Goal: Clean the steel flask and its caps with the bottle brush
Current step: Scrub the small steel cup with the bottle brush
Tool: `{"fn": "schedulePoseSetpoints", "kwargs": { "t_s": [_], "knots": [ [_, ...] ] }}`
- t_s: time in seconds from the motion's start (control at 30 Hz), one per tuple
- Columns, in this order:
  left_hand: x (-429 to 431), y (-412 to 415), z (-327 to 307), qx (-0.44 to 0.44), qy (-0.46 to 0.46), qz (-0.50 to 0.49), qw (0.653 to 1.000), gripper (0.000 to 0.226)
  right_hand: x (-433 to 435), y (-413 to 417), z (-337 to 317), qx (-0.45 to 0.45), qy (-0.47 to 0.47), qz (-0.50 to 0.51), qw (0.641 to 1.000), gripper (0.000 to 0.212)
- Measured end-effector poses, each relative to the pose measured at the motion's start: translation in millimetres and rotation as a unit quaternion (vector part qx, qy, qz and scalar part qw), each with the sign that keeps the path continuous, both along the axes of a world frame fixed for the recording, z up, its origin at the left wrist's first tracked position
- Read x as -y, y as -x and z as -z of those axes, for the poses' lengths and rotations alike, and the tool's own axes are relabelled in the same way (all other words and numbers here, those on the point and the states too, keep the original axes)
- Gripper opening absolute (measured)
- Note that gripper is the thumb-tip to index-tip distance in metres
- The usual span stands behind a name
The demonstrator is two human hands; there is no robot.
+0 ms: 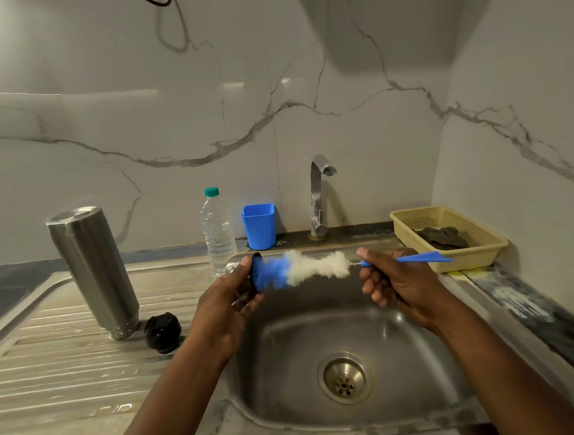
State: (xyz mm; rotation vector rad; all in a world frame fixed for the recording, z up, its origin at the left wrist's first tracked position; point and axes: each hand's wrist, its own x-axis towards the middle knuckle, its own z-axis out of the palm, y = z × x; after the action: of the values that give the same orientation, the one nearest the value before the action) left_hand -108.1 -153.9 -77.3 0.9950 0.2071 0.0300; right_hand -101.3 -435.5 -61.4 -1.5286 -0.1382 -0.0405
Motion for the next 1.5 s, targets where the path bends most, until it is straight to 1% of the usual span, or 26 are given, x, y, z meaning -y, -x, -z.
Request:
{"fn": "schedulePoseSetpoints", "kwargs": {
  "t_s": [0.13,0.23,0.37,0.43,0.5,0.57,0.67,0.87,0.93,1.0,1.07,1.17,1.23,1.3,1.4,1.5],
  "knots": [
    [-1.0,-1.8,0.4,-0.008,0.019,-0.009,1.0,0.045,5.6,-1.4,0.4,0.019,0.001,-0.048,0.999,0.028],
    [-0.2,-1.3,0.3,-0.01,0.019,-0.007,1.0,0.043,9.5,-2.8,2.0,0.033,-0.001,-0.046,0.998,0.026],
    [3.1,0.0,0.6,-0.018,0.017,-0.006,1.0,0.031,9.0,-4.0,3.1,0.044,-0.009,-0.032,0.998,0.035],
    [0.7,0.0,0.4,-0.008,0.012,-0.003,1.0,0.04,5.4,-3.5,4.3,0.04,0.001,-0.018,0.999,0.032],
    [-2.8,-0.3,0.8,-0.001,0.006,0.007,1.0,0.051,0.8,-4.3,6.7,0.029,0.009,0.022,0.999,0.036],
    [-3.8,-1.0,2.1,0.0,0.01,0.019,1.0,0.052,-1.4,-6.3,9.1,0.005,-0.002,0.058,0.998,0.043],
    [-2.6,-1.4,2.8,0.005,0.017,0.025,1.0,0.048,-0.7,-5.8,8.6,-0.017,-0.013,0.056,0.998,0.048],
    [-4.2,-1.0,0.9,0.009,0.015,0.006,1.0,0.052,3.1,-1.8,5.1,0.027,-0.011,-0.024,0.999,0.025],
    [-1.9,-0.3,1.8,0.003,0.011,0.005,1.0,0.045,7.1,-3.0,5.0,0.041,-0.019,-0.038,0.998,0.017],
    [0.6,0.3,2.4,-0.003,-0.002,0.004,1.0,0.039,10.4,-3.7,4.8,0.054,-0.027,-0.041,0.997,0.016],
    [1.5,-0.4,2.0,-0.006,-0.013,0.002,1.0,0.04,10.8,-4.5,5.5,0.061,-0.031,-0.041,0.997,0.017],
    [0.1,0.2,0.2,-0.011,-0.009,-0.007,1.0,0.048,8.3,-4.7,7.2,0.062,-0.022,-0.048,0.997,0.02],
    [-1.1,0.9,0.8,-0.012,-0.009,-0.005,1.0,0.05,6.4,-3.4,5.6,0.056,-0.021,-0.045,0.997,0.028],
    [-1.3,0.8,2.0,-0.013,-0.005,0.006,1.0,0.049,3.3,-1.8,3.2,0.048,-0.016,-0.015,0.999,0.035],
    [-0.3,0.0,1.0,-0.004,0.012,0.021,1.0,0.045,-1.0,-3.4,5.8,0.023,0.012,0.057,0.998,0.046],
    [-3.2,-1.5,-0.5,0.006,0.015,0.019,1.0,0.042,-5.0,-4.6,10.0,-0.008,0.005,0.062,0.998,0.05]
  ]
}}
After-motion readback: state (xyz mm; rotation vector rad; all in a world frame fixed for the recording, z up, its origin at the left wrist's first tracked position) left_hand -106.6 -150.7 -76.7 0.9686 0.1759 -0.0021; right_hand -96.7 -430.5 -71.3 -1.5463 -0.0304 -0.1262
